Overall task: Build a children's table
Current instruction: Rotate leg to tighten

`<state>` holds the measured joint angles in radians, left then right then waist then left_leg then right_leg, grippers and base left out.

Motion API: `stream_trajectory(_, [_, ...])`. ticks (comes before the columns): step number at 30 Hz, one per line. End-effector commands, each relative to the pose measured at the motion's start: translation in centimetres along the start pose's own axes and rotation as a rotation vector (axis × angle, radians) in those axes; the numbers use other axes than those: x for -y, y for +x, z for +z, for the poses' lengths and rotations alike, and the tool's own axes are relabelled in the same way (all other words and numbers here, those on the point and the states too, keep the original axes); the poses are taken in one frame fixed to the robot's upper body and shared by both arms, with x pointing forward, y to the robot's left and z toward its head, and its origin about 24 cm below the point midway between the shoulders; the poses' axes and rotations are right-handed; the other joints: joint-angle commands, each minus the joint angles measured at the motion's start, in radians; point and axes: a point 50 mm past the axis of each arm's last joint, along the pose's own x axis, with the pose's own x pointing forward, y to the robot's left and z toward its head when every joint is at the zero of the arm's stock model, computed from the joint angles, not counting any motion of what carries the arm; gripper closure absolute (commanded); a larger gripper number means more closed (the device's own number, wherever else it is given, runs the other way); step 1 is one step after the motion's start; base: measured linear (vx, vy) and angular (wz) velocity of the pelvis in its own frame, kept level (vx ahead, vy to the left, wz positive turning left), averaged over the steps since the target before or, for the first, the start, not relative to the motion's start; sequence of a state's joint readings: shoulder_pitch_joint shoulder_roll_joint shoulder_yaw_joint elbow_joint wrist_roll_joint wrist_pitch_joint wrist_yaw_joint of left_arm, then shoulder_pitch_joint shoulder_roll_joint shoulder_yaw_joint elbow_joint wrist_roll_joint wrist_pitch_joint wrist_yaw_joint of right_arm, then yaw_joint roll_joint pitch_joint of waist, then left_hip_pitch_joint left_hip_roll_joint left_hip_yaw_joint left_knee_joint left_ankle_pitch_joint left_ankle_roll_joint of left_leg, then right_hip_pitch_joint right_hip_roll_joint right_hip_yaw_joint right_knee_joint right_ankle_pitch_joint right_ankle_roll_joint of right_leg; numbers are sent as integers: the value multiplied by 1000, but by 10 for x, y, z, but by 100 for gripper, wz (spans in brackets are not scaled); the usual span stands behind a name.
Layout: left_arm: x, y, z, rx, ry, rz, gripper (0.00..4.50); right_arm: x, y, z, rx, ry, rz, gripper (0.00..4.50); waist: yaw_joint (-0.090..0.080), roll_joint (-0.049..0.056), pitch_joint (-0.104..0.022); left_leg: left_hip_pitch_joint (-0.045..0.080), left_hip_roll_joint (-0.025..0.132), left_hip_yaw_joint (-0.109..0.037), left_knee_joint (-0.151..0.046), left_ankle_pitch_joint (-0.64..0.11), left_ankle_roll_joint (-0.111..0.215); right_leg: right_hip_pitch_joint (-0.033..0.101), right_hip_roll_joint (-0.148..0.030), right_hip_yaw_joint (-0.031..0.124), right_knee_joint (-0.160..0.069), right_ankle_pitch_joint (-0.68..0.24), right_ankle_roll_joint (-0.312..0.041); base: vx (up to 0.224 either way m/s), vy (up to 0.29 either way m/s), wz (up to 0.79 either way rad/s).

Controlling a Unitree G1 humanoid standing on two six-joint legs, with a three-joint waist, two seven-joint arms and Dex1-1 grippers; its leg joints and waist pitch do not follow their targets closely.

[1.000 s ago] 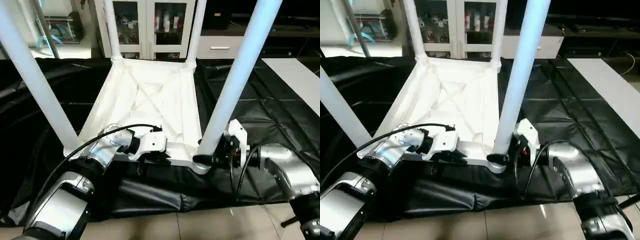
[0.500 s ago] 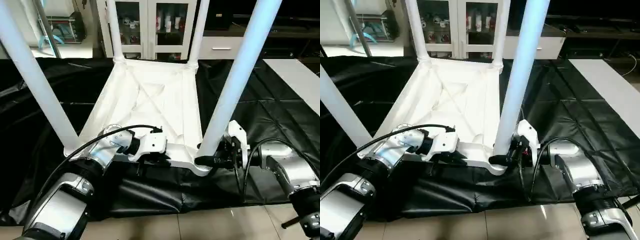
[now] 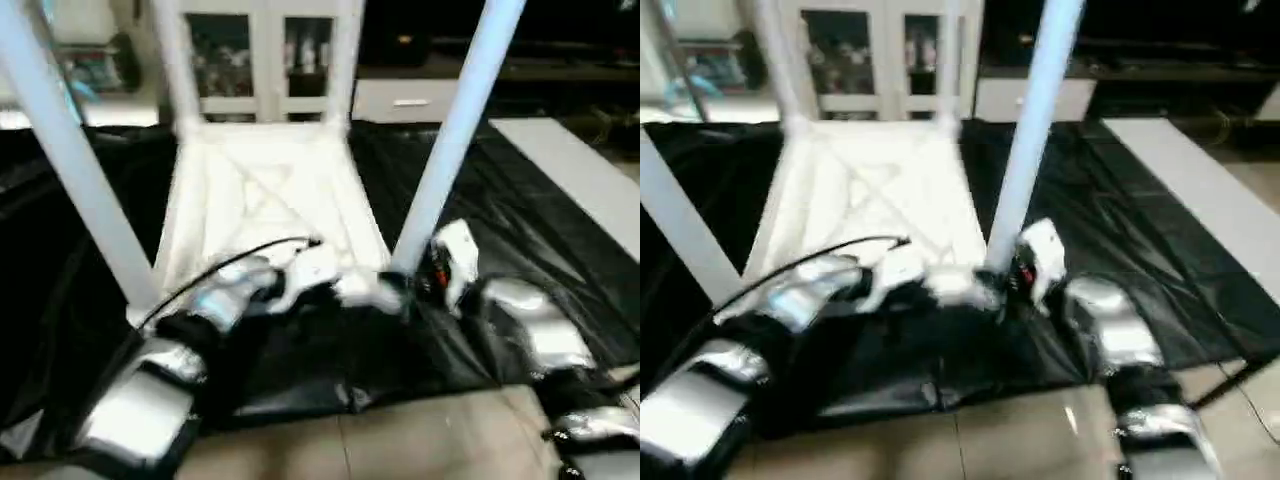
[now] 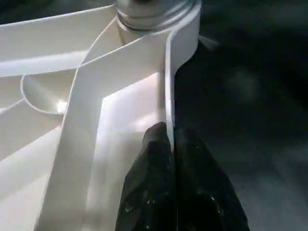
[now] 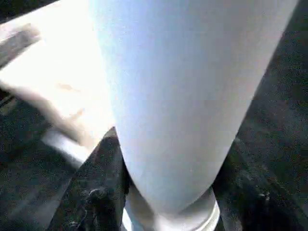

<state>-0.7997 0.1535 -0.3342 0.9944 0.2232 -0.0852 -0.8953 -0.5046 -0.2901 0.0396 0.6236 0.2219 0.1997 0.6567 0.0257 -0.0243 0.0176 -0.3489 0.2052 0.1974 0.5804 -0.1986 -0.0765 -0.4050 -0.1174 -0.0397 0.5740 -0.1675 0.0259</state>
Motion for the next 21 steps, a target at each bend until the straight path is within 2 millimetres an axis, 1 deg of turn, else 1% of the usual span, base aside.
stream_trajectory(1, [-4,5,-9,-25,-125,170,450,3,5,-16,-51,71,-165,252,-8,-6,-32,8,10,-20,-84,-448,-26,13,-15,3,-94,-550,-112,0,0,0])
stream_trajectory(2, [-4,5,-9,-25,-125,170,450,3,5,-16,-51,71,-165,253,-9,-6,-33,7,9,-20,-84,-446,-24,13,-15,3,-95,-551,-108,0,0,0])
stream_trajectory(3, [-9,7,-4,-16,-132,244,450,1,12,-15,-28,90,-248,254,-12,-4,-33,4,10,-21,-86,-440,-18,15,-15,2,-96,-539,-107,0,0,0])
stream_trajectory(4, [-13,10,2,-11,-136,329,450,-3,21,-12,17,129,-368,254,-17,-1,-35,2,10,-20,-87,-432,-19,12,-17,4,-95,-515,-115,0,0,0])
stream_trajectory(5, [-15,11,7,6,-127,372,450,-7,27,-9,51,169,-419,254,-19,-4,-36,0,7,-20,-87,-422,-18,17,-14,2,-94,-497,-117,0,0,0])
stream_trajectory(6, [-16,12,10,17,-121,394,450,-10,30,-8,70,195,-444,254,-21,-2,-37,0,9,-17,-86,-406,-9,15,-14,5,-93,-464,-130,0,0,0])
stream_trajectory(7, [-16,13,12,24,-111,400,450,-14,34,-5,87,200,-443,254,-22,-2,-37,-1,8,-16,-86,-398,-3,16,-13,6,-91,-445,-137,0,0,0])
stream_trajectory(8, [-15,16,16,33,-89,400,450,-21,40,1,128,202,-436,255,-22,0,-38,-2,9,-16,-86,-387,0,17,-14,7,-89,-425,-145,0,0,0])
stream_trajectory(9, [-13,18,17,31,-71,383,450,-25,42,4,153,195,-417,255,-19,-1,-40,-3,10,-10,-83,-358,14,19,-12,9,-84,-355,-166,0,0,0])
stream_trajectory(10, [-12,18,17,29,-64,377,450,-27,43,6,162,193,-406,255,-17,1,-41,-3,11,-9,-83,-344,18,21,-12,10,-80,-328,-175,0,0,0])
stream_trajectory(11, [-10,19,17,24,-36,351,450,-32,45,12,202,176,-368,255,-16,1,-41,-4,11,-8,-82,-330,26,22,-12,11,-77,-301,-183,0,0,0])
stream_trajectory(12, [-9,19,17,25,-18,332,450,-32,44,14,217,152,-351,255,-13,2,-42,-4,12,-5,-80,-304,39,24,-12,11,-73,-260,-195,0,0,0])
stream_trajectory(13, [-8,20,17,26,-7,323,450,-33,44,16,225,134,-348,255,-12,-5,-42,-7,11,-2,-78,-282,52,27,-12,11,-70,-239,-204,0,0,0])
stream_trajectory(14, [-6,20,16,27,7,307,450,-34,41,19,258,117,-317,255,-8,-4,-41,-6,11,-1,-76,-268,65,27,-14,12,-69,-238,-206,0,0,0])
stream_trajectory(15, [-5,20,16,32,23,290,450,-33,38,21,278,103,-310,199,-5,-6,-40,-5,12,1,-75,-265,71,26,-15,13,-71,-242,-203,0,0,0])
stream_trajectory(16, [-2,21,16,41,36,257,450,-30,31,23,304,66,-315,199,1,-6,-42,-4,13,2,-74,-249,78,27,-16,14,-68,-234,-201,0,0,0])
stream_trajectory(17, [-2,21,16,43,36,252,450,-29,29,24,307,59,-318,182,7,-9,-45,-12,12,1,-71,-215,91,36,-16,15,-61,-202,-192,0,0,0])
stream_trajectory(18, [0,22,16,55,45,237,450,-28,25,24,315,49,-333,175,12,-9,-44,-17,10,0,-71,-182,102,36,-15,15,-57,-177,-187,0,0,0])
stream_trajectory(19, [2,22,16,59,71,204,450,-26,19,22,323,35,-351,167,10,-9,-45,-20,11,-1,-71,-173,103,38,-17,14,-55,-176,-186,0,0,0])
stream_trajectory(20, [3,22,16,59,78,197,450,-26,17,22,323,30,-355,158,12,-5,-45,-22,10,-3,-71,-159,103,41,-17,13,-55,-177,-181,0,0,0])
stream_trajectory(21, [4,23,17,62,96,178,450,-26,13,21,323,10,-358,149,11,-1,-43,-15,14,-1,-71,-159,101,32,-15,14,-56,-177,-192,0,0,0])
